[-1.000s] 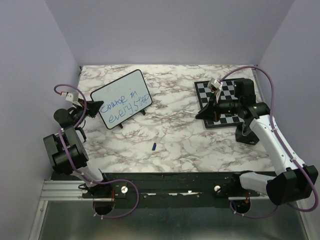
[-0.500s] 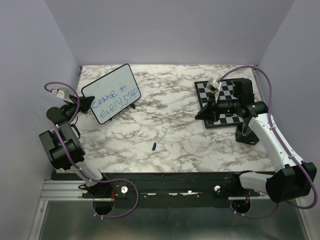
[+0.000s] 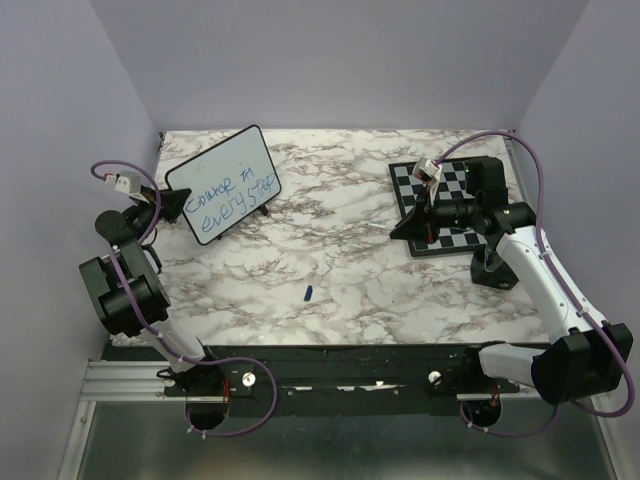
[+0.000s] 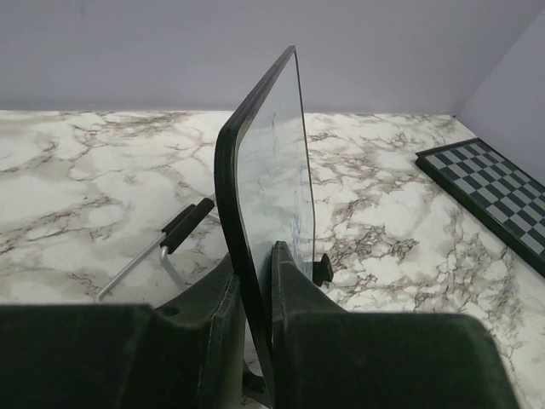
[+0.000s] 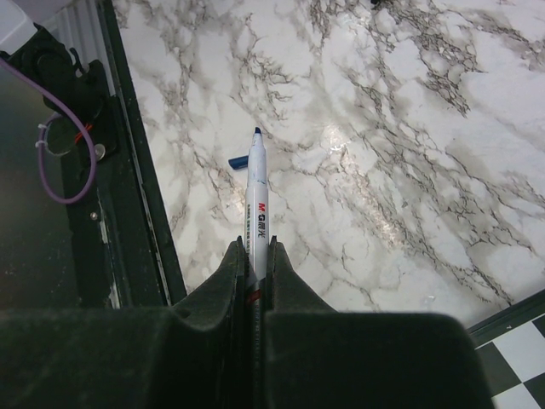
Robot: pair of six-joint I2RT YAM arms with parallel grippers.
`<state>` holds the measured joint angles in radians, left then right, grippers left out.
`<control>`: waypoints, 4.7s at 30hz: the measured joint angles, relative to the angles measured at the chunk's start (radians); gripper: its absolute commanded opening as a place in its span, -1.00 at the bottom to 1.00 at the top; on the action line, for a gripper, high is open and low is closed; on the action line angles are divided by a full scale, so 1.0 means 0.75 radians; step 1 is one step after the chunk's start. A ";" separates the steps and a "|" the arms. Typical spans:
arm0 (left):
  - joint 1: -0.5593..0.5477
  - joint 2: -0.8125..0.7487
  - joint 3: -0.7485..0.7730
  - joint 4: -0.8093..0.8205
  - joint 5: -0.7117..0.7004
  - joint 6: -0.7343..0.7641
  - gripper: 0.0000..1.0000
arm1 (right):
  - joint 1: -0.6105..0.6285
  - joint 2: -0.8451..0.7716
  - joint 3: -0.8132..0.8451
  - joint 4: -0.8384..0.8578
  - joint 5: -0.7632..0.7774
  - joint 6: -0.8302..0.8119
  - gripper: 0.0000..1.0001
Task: Write a sentence on the whiteboard
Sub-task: Put down the whiteboard on the whiteboard stand.
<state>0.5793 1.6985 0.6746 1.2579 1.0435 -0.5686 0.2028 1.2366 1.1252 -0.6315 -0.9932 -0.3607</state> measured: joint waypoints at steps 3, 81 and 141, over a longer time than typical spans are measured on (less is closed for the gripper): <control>-0.028 0.001 0.013 0.006 -0.006 -0.001 -1.00 | 0.000 0.000 0.000 -0.001 0.000 0.000 -0.99; 0.178 0.317 0.348 0.117 -0.014 -0.333 -1.00 | 0.000 0.083 0.000 -0.072 -0.099 -0.035 -0.99; -0.680 -0.091 0.200 -0.445 -0.320 0.039 -1.00 | 0.000 -0.016 0.001 -0.098 -0.124 -0.065 -0.99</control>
<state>0.0692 1.6302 0.8249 0.9241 0.8032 -0.5396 0.2028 1.2247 1.1255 -0.7052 -1.0859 -0.4091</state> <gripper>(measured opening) 0.046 0.118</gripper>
